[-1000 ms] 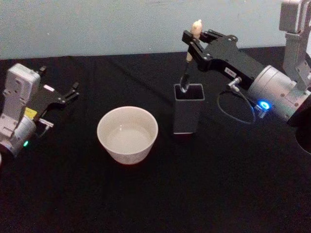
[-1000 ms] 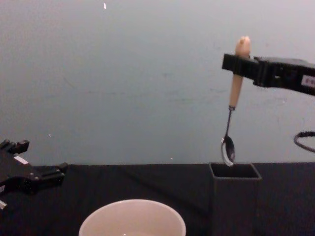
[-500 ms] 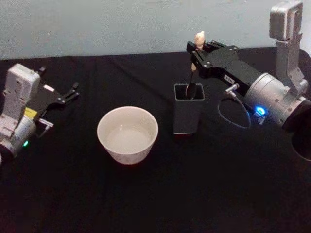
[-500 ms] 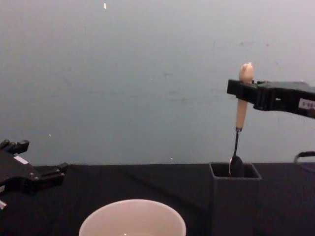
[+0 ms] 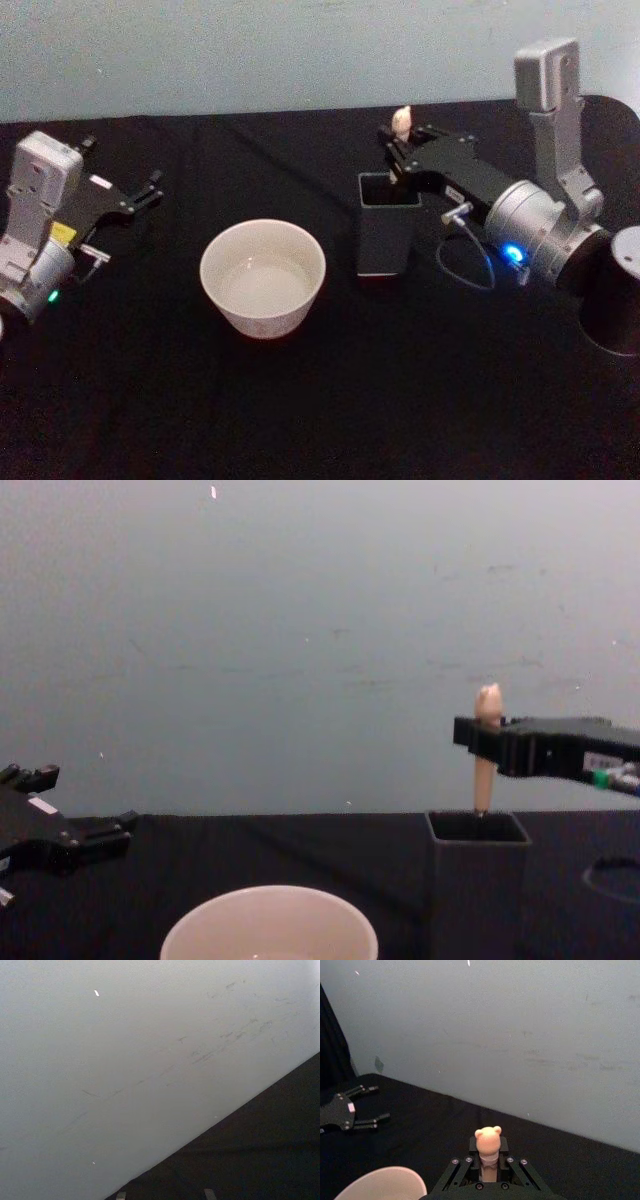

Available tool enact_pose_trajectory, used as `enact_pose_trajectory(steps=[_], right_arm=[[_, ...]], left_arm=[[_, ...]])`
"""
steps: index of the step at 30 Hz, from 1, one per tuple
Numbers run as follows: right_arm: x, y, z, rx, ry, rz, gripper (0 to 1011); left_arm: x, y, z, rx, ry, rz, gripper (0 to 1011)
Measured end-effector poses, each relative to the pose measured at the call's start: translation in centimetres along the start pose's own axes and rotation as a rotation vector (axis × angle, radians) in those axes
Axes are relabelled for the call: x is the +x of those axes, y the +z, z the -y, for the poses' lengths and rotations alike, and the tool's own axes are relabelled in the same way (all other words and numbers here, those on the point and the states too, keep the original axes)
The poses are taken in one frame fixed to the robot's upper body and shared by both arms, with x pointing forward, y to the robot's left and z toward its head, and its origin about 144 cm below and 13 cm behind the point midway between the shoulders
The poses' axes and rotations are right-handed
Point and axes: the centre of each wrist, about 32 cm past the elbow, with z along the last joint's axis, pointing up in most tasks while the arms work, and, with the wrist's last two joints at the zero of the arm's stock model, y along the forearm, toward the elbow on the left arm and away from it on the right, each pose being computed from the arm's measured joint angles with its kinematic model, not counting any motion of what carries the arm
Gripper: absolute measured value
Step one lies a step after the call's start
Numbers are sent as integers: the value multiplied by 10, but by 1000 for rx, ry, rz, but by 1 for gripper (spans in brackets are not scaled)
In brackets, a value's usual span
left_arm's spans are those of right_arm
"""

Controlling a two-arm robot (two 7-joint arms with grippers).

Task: Pick up the stirring spoon with one hand, stir inside the cup, then place it back in its original position.

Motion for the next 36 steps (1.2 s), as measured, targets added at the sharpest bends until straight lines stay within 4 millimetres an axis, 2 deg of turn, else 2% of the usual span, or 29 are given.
enact_pose_trajectory(steps=[18, 33, 36], right_arm=[[-9, -15, -11, -94, -35, -7, 213], [-9, -16, -12, -101, -37, 0, 214], [-9, -16, -12, -100, -37, -1, 287]], left_arm=[[0, 0, 0, 0, 0, 0, 1001], [0, 0, 0, 0, 0, 0, 1001], [0, 0, 0, 0, 0, 0, 1001]])
